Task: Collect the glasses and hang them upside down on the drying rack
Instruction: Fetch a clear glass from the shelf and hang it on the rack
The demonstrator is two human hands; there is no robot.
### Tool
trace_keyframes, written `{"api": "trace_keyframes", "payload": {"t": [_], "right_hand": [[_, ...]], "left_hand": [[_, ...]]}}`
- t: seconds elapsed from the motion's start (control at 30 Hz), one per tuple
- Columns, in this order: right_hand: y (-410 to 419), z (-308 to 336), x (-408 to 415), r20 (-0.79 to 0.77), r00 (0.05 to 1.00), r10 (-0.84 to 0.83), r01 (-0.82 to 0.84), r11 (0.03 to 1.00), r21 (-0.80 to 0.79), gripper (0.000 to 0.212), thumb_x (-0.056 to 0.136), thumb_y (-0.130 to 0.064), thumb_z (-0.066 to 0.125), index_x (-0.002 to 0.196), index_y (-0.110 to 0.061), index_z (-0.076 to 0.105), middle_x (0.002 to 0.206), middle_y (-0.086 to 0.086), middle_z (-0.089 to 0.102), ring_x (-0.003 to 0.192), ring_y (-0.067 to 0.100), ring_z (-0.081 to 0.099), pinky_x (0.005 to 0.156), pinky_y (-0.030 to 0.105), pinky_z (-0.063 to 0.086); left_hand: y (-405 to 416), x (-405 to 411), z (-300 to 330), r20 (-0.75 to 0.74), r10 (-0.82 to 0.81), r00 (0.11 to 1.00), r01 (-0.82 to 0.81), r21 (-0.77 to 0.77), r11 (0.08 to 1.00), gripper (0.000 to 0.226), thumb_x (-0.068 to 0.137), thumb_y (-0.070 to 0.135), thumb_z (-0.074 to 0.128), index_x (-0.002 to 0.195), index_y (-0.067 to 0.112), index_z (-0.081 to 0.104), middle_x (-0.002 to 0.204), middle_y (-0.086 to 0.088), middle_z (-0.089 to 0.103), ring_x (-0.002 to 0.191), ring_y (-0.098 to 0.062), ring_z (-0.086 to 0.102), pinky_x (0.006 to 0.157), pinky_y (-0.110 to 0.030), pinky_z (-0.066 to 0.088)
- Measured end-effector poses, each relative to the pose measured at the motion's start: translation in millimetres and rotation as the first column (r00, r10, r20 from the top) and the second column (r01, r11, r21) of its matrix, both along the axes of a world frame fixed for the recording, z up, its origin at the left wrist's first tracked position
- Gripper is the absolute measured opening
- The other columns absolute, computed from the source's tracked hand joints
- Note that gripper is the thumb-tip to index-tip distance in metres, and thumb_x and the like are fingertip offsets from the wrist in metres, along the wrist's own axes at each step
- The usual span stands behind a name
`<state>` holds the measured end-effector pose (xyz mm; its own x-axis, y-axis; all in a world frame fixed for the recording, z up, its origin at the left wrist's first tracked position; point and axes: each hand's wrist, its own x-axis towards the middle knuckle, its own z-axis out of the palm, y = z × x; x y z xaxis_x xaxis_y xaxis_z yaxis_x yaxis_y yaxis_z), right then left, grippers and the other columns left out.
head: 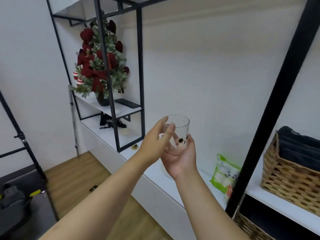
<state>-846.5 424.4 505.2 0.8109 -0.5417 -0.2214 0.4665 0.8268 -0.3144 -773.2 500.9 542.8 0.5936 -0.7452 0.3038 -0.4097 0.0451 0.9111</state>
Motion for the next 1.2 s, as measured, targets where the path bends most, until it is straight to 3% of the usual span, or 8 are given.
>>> {"api": "trace_keyframes", "payload": {"t": [0.1,0.2,0.33,0.43,0.63,0.73,0.9,1.2], "right_hand": [[-33,6,35,-0.041,0.999,0.001,-0.003,0.999,-0.04,0.055,0.093,-0.055,0.063,0.129,-0.013,0.062,0.12,0.02,0.074,0.093,0.037,0.072,0.082,0.036,0.054],[-68,15,61,-0.029,1.0,0.008,-0.01,0.998,-0.064,0.056,0.092,-0.055,0.065,0.131,-0.014,0.061,0.117,0.024,0.071,0.083,0.037,0.069,0.062,0.033,0.055],[-108,14,84,-0.04,0.999,-0.036,0.032,0.996,-0.089,0.066,0.091,-0.058,0.068,0.141,-0.016,0.059,0.128,0.024,0.065,0.087,0.037,0.07,0.065,0.033,0.058],[-136,6,97,-0.06,0.995,-0.085,0.079,0.992,-0.095,0.066,0.092,-0.058,0.068,0.139,-0.012,0.06,0.134,0.024,0.063,0.091,0.037,0.068,0.067,0.034,0.059],[-180,-16,138,-0.067,0.98,-0.189,0.182,0.979,-0.094,0.067,0.093,-0.061,0.064,0.14,-0.012,0.06,0.122,0.021,0.065,0.086,0.035,0.068,0.064,0.033,0.06],[-198,-26,169,-0.068,0.966,-0.251,0.244,0.966,-0.09,0.069,0.094,-0.061,0.063,0.142,-0.012,0.058,0.117,0.02,0.065,0.08,0.033,0.069,0.065,0.033,0.059],[-224,-53,215,-0.097,0.914,-0.395,0.39,0.919,-0.062,0.066,0.095,-0.063,0.06,0.14,-0.014,0.058,0.118,0.019,0.065,0.079,0.032,0.07,0.066,0.033,0.059],[-247,-110,262,-0.161,0.79,-0.592,0.592,0.804,-0.055,0.065,0.094,-0.063,0.061,0.137,-0.014,0.06,0.12,0.02,0.064,0.081,0.032,0.067,0.066,0.035,0.057]], "left_hand": [[-21,49,-3,-0.044,0.05,0.998,-0.05,0.011,0.999,0.049,0.098,0.071,0.036,0.13,0.044,0.062,0.122,0.024,0.067,0.119,0.005,0.059,0.098,-0.029,0.047],[-38,98,-15,0.036,0.127,0.991,-0.129,0.062,0.99,0.055,0.102,0.064,0.035,0.135,0.031,0.063,0.124,0.017,0.068,0.12,0.0,0.059,0.102,-0.032,0.046],[-51,167,-59,0.183,0.18,0.967,-0.223,0.252,0.942,0.036,0.105,0.05,0.045,0.126,0.03,0.066,0.114,0.018,0.067,0.111,-0.006,0.062,0.09,-0.028,0.045],[-53,212,-106,0.144,0.214,0.966,-0.254,0.384,0.888,0.039,0.102,0.048,0.053,0.134,0.027,0.062,0.121,0.015,0.065,0.115,-0.009,0.061,0.092,-0.027,0.047],[-91,287,-165,0.129,0.147,0.981,-0.191,0.491,0.85,0.045,0.098,0.048,0.06,0.14,0.031,0.058,0.129,0.01,0.064,0.11,-0.007,0.061,0.095,-0.035,0.052],[-130,323,-173,0.133,0.069,0.989,-0.127,0.495,0.86,0.044,0.099,0.048,0.06,0.139,0.032,0.057,0.131,0.01,0.062,0.11,-0.008,0.061,0.09,-0.031,0.049],[-207,370,-176,0.155,-0.171,0.973,0.077,0.481,0.874,0.044,0.098,0.047,0.061,0.14,0.035,0.055,0.133,0.014,0.06,0.119,-0.008,0.058,0.102,-0.039,0.05],[-326,398,-199,0.28,-0.511,0.813,0.366,0.437,0.822,0.045,0.099,0.044,0.062,0.141,0.03,0.055,0.135,0.015,0.061,0.118,-0.008,0.059,0.099,-0.029,0.045]]}}
